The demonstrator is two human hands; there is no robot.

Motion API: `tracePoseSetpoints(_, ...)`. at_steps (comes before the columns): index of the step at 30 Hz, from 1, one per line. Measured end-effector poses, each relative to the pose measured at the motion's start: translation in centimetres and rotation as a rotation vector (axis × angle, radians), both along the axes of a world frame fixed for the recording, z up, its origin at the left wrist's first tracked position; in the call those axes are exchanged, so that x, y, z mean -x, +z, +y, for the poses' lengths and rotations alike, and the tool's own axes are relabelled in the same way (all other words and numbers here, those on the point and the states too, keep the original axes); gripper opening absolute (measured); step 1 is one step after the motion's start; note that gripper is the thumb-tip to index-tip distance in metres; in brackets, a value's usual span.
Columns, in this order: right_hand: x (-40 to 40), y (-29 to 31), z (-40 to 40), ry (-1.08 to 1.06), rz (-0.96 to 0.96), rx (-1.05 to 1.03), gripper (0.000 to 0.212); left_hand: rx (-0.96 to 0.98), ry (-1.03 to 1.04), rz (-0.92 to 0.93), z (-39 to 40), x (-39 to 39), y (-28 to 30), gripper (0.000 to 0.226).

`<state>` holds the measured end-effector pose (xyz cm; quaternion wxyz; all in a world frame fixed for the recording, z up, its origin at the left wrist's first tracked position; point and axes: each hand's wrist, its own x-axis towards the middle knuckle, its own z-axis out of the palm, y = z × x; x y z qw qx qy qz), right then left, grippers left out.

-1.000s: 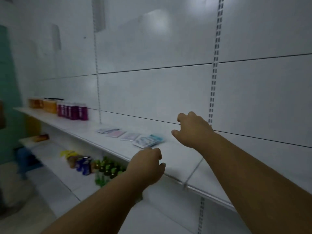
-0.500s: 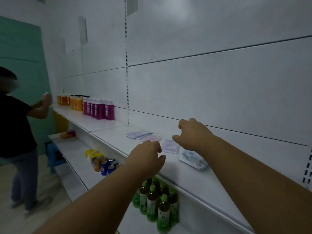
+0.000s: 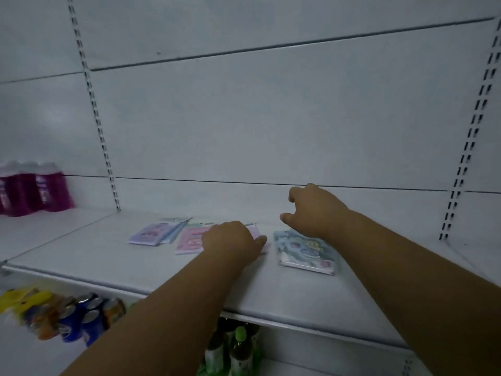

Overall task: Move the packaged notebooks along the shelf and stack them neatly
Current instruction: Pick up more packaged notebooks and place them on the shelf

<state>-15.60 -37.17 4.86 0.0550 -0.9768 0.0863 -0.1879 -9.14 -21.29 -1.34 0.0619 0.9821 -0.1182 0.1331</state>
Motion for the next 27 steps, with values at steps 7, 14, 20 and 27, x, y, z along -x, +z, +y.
tracePoseSetpoints(7, 2.1, -1.8, 1.2, -0.221, 0.021, -0.023, 0.049, 0.155, -0.095, 0.207, -0.3, -1.6, 1.2, 0.092)
tracePoseSetpoints(14, 2.5, -3.8, 2.2, -0.402, 0.082, -0.001, 0.053, 0.763, -0.276, 0.167, 1.2, -1.1, 2.3, 0.03)
tracePoseSetpoints(20, 1.8, -5.2, 2.6, -0.563, 0.178, -0.148, 0.069, 1.368, -0.475, 0.173, 2.9, 1.1, 3.5, 0.021)
tracePoseSetpoints(27, 2.6, -4.4, 3.4, -0.54, -0.065, -0.314, 0.071, 1.392, -0.54, 0.229, 4.2, 2.2, 3.4, 0.021)
